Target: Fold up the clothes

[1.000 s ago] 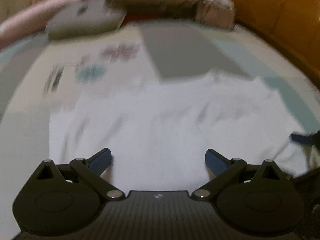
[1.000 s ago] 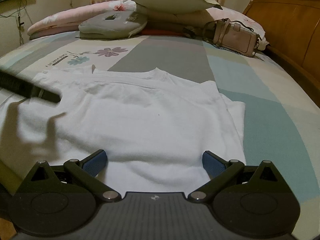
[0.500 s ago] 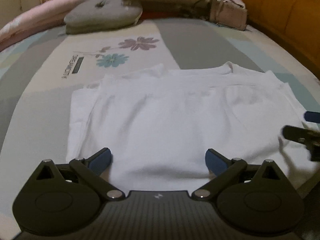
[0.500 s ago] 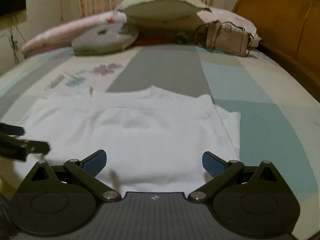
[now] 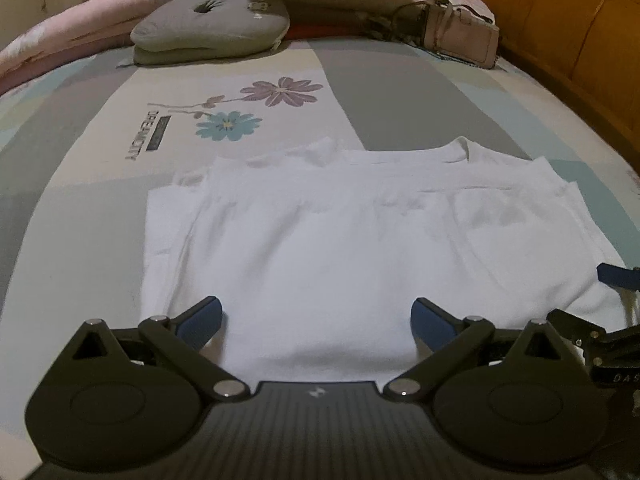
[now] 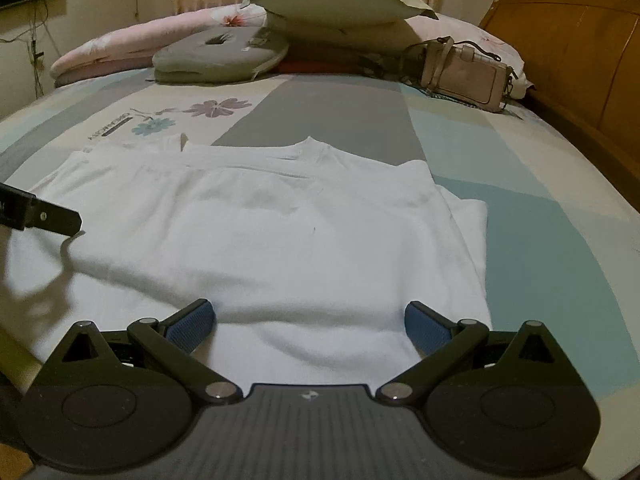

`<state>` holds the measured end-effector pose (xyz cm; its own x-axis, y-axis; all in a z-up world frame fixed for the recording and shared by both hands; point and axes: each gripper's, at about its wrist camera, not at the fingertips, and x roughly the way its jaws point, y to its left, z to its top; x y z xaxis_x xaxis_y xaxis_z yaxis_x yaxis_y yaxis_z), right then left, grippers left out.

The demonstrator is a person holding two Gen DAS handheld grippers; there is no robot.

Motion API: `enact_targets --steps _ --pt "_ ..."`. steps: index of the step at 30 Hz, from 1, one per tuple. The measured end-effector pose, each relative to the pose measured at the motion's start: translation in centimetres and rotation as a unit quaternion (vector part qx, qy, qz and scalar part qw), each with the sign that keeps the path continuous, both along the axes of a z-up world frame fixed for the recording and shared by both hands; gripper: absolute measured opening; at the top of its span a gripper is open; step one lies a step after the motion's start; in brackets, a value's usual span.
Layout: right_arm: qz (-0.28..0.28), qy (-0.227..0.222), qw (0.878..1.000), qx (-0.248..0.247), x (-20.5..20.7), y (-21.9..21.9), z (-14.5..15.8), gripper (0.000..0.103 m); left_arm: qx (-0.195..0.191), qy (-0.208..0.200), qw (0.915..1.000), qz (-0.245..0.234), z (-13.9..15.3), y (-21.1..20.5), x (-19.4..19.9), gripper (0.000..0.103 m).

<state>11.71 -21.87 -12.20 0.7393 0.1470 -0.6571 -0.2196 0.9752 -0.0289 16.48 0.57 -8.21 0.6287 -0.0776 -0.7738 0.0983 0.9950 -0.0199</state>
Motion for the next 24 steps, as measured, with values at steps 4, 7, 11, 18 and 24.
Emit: enact_targets --steps 4,7,11,18,24 --pt "0.001 0.0 1.0 0.001 0.0 0.0 0.0 0.103 0.009 0.003 0.9999 -0.005 0.1 -0.6 0.2 0.1" --pt "0.001 0.0 1.0 0.001 -0.1 0.0 0.0 0.103 0.008 0.008 0.9999 -0.006 0.0 -0.9 0.3 0.1" --pt "0.002 0.0 1.0 -0.001 0.0 0.0 0.0 0.103 0.01 0.004 0.9999 -0.011 0.5 -1.3 -0.2 0.1" --pt "0.006 0.008 1.0 0.012 0.8 0.6 2.0 0.103 0.001 -0.018 0.9997 -0.017 2.3 -0.8 -1.5 0.1" --pt "0.066 -0.023 0.991 0.111 3.0 2.2 5.2 0.103 -0.007 -0.058 0.9981 0.019 4.4 2.4 -2.1 0.1"
